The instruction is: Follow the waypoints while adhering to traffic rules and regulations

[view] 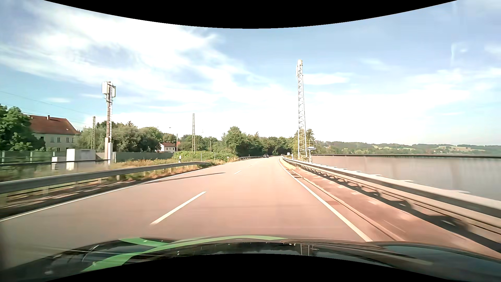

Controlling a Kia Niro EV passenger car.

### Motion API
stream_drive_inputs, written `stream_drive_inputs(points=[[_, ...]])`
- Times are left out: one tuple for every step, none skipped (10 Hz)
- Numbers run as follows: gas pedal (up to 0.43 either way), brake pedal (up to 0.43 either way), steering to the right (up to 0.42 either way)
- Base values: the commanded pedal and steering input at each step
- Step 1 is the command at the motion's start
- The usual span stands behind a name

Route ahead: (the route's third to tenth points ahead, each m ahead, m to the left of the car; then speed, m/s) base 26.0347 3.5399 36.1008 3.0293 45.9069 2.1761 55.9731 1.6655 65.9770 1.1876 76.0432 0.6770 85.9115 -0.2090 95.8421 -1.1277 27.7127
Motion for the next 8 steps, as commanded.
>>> stream_drive_inputs(points=[[0.28,0.0,0.004],[0.28,0.0,0.005],[0.28,0.0,0.006],[0.28,0.0,0.006],[0.28,0.0,0.006],[0.28,0.0,0.006],[0.287,0.0,0.006],[0.287,0.0,0.007]])
